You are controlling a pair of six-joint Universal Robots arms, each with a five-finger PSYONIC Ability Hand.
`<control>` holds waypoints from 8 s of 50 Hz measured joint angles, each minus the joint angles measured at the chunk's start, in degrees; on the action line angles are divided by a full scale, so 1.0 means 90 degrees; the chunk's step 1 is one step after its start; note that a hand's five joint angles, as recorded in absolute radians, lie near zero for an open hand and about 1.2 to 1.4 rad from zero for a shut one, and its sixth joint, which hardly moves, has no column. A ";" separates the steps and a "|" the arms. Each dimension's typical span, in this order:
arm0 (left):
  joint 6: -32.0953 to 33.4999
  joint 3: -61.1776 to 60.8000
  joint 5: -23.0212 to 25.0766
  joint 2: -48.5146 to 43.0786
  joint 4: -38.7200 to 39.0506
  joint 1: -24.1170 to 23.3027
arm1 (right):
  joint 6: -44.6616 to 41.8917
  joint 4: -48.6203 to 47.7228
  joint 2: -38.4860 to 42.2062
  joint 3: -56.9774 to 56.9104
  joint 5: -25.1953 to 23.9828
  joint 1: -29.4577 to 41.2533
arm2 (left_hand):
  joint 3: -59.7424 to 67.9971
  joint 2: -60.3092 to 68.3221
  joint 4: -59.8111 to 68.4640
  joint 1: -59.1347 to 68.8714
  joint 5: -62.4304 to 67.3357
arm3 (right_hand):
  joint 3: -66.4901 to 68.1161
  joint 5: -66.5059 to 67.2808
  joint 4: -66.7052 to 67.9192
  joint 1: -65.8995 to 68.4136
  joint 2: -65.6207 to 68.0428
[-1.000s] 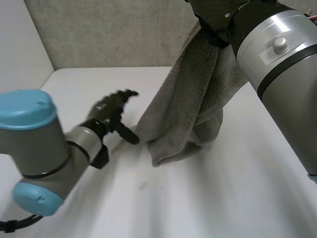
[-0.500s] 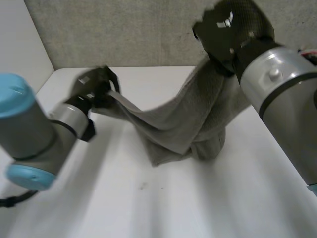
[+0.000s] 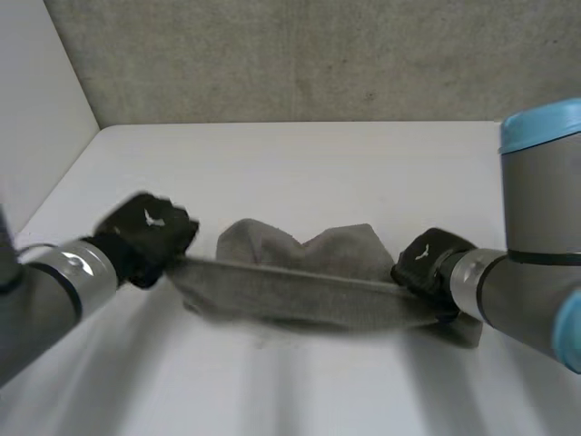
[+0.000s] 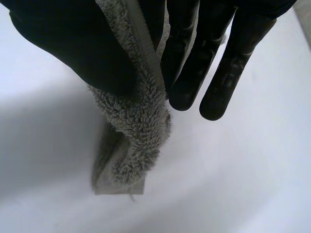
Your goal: Fold the towel.
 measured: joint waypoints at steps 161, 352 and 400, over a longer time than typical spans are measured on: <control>-0.0915 -0.1218 -0.0323 -0.0395 0.3924 0.1242 | 0.1697 -0.4158 0.0271 0.2627 -0.2918 -0.2428 | 0.0006 0.0005 0.0007 0.0090 0.0025 | -0.3744 -0.3759 -0.3799 -0.2716 -0.3646; -0.3412 0.3465 -0.0616 -0.1670 0.4223 0.0673 | 0.1898 -0.5074 0.0126 -0.1747 -0.0546 -0.1407 | 0.0010 0.0006 0.0008 0.0101 0.0025 | 0.0041 -0.0045 0.0001 0.0131 0.0072; 0.0453 -0.1372 0.0631 0.0836 0.0073 0.1648 | -0.1052 -0.0641 -0.1236 0.1808 -0.0728 -0.2570 | 0.0010 0.0007 0.0007 0.0102 0.0026 | 0.0041 -0.0038 0.0001 0.0131 0.0072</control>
